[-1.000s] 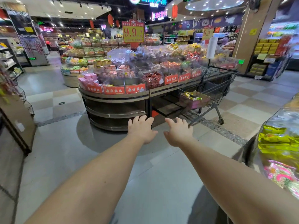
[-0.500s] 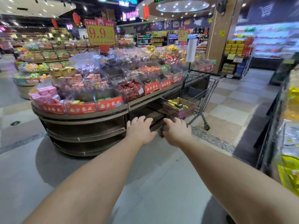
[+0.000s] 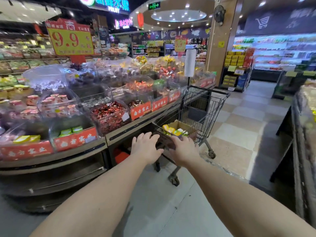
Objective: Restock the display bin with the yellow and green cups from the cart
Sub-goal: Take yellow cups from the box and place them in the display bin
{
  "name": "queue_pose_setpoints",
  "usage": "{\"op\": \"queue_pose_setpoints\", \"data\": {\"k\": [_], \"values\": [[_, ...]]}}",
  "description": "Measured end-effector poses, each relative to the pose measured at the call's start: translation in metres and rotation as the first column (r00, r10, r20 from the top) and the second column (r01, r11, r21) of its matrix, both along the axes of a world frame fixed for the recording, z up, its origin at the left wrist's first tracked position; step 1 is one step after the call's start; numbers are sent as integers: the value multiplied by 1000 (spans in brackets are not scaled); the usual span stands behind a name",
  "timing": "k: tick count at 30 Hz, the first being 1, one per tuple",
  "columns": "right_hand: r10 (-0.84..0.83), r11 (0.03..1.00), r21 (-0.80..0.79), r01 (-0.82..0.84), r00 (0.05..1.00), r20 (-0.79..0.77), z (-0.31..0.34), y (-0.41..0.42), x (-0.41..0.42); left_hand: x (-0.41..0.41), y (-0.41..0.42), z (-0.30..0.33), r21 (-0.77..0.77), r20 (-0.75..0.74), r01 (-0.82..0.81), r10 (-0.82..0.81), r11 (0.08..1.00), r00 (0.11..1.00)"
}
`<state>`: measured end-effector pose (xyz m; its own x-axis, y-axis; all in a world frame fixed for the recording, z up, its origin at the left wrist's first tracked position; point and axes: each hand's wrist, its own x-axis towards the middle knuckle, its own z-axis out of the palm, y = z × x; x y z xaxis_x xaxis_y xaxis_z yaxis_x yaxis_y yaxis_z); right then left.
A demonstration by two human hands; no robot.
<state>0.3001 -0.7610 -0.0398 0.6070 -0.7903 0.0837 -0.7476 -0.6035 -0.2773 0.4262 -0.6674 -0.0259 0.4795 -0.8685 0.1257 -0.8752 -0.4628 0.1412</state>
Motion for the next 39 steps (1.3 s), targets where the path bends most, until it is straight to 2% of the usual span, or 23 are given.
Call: {"op": "queue_pose_setpoints", "data": {"k": [7, 17, 25, 31, 39], "values": [[-37, 999, 36, 38, 999, -37, -17, -130, 60, 81, -132, -21, 5, -43, -6, 6, 1000, 999], [-68, 992, 98, 78, 992, -105, -70, -323, 185, 218, -327, -76, 56, -40, 121, -119, 991, 992], [-86, 980, 165, 114, 982, -166, -98, -460, 235, 286, -465, -104, 94, -37, 191, -188, 977, 981], [-2, 982, 183, 45, 974, -228, -143, -580, 273, 324, -574, -160, 163, -88, 174, -161, 971, 983], [116, 940, 341, 14, 926, -358, -210, -705, 302, 351, -664, -238, 340, -232, 131, -51, 931, 971]]}}
